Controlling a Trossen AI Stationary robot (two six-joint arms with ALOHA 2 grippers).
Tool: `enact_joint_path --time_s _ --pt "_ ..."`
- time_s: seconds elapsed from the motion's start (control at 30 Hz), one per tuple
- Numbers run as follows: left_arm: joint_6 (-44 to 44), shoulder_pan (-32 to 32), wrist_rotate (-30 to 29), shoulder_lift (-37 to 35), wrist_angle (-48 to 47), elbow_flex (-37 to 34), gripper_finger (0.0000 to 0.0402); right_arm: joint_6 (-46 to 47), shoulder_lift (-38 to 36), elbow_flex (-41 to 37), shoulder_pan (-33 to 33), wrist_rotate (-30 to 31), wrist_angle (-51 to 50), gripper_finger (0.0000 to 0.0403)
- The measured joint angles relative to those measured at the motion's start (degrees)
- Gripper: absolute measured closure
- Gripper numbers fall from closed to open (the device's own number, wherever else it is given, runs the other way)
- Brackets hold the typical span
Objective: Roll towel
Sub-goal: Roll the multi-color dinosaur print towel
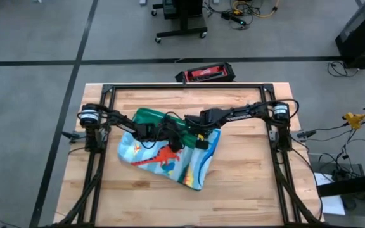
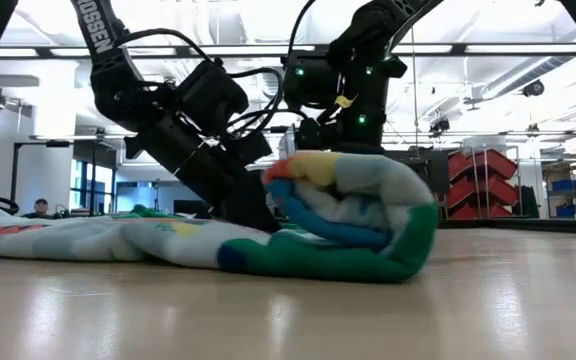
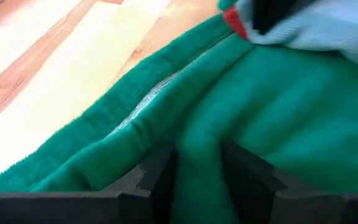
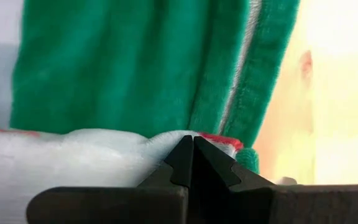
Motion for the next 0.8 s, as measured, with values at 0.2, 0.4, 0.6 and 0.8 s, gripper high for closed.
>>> enact_joint_path --time_s 0.2,0.4,0.6,0.8 --pt "-0.45 -0.04 -0.58 0.00 0.13 -0.36 0.0283 2.64 -0.02 -0.04 1.91 2.52 -0.89 0.0403" --pt "0.06 -0.68 -1.27 -0.37 -0.03 -0.31 0.0283 1.21 -0.04 -0.15 2.05 4.74 2.08 0.0403" --pt "0.26 -0.92 -1.40 -0.37 -0.05 -0.33 0.0283 -0.55 -3.42 -0.76 1.85 5.41 6.27 0.0403" --pt "0.37 -0.92 -1.29 -0.37 -0.05 -0.33 0.0283 1.24 -9.55 -5.78 2.24 6.33 11.51 0.0403"
